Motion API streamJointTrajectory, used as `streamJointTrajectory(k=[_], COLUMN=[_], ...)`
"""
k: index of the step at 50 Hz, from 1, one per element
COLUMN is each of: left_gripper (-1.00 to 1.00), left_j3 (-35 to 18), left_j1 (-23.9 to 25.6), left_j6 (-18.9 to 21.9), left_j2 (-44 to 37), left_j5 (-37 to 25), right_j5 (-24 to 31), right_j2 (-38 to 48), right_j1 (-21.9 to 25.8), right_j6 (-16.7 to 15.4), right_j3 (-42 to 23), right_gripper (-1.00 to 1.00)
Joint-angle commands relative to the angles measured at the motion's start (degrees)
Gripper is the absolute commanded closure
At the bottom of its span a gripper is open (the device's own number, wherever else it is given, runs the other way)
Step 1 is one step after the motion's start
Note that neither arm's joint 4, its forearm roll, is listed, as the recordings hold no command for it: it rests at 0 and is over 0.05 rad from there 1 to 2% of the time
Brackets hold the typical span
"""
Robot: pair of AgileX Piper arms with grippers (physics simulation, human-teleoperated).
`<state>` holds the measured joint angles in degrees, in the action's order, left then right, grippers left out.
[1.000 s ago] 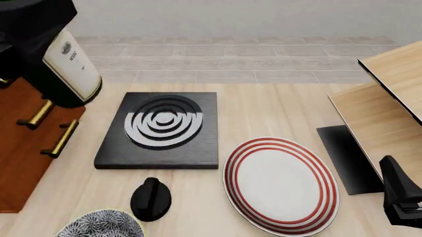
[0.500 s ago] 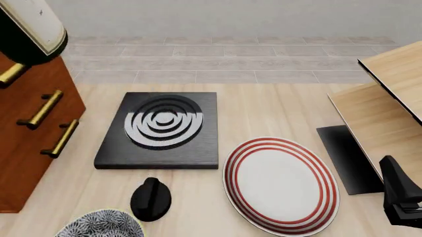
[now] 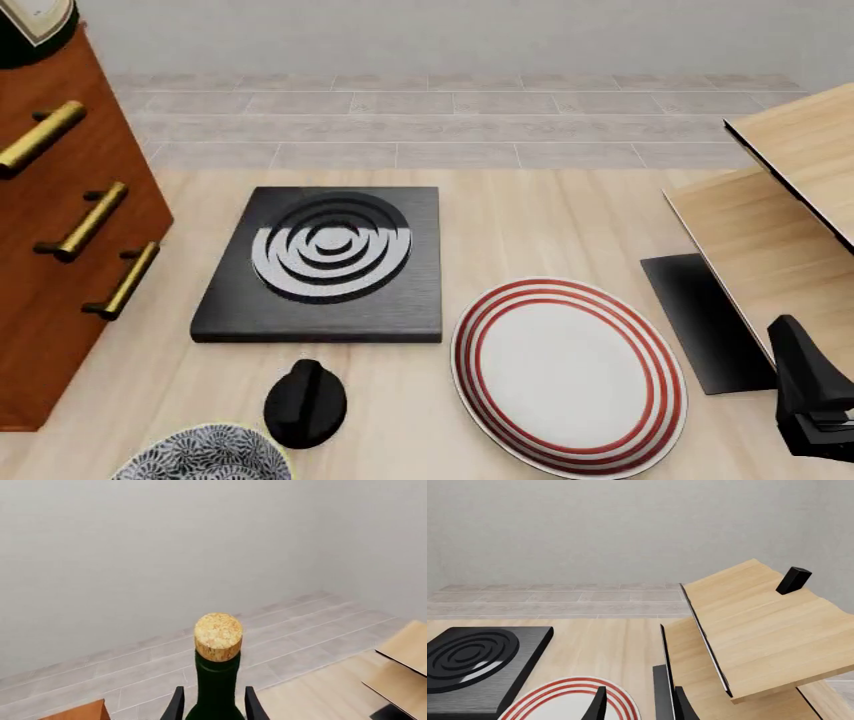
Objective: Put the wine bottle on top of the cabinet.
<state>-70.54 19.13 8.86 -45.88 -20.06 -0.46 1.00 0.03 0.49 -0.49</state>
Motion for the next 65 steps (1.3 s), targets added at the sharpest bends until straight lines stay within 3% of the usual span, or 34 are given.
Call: streamJointTrajectory(k=[1, 39, 54, 65], left_gripper=[1.00, 1.00, 1.00, 1.00], left_j3=[-3.94, -7.45, -12.89, -11.33], left_j1=[-2.26, -14.82, -18.99, -21.88], left_j6=[1.97, 4.65, 5.01, 4.47], left_j2=[-1.09, -2.47, -3.93, -4.73], left_j5=[-2.14, -5.82, -7.80, -6.49], right_j5=[0.00, 0.01, 0.00, 0.00], right_j2=[0.01, -0.01, 0.00, -0.01], right_j1=[0.00, 0.00, -0.01, 0.00], right_j6=[-0.01, 0.00, -0.01, 0.00], right_j3=[0.00, 0.00, 0.00, 0.00], right_gripper=[-1.00, -1.00, -1.00, -1.00])
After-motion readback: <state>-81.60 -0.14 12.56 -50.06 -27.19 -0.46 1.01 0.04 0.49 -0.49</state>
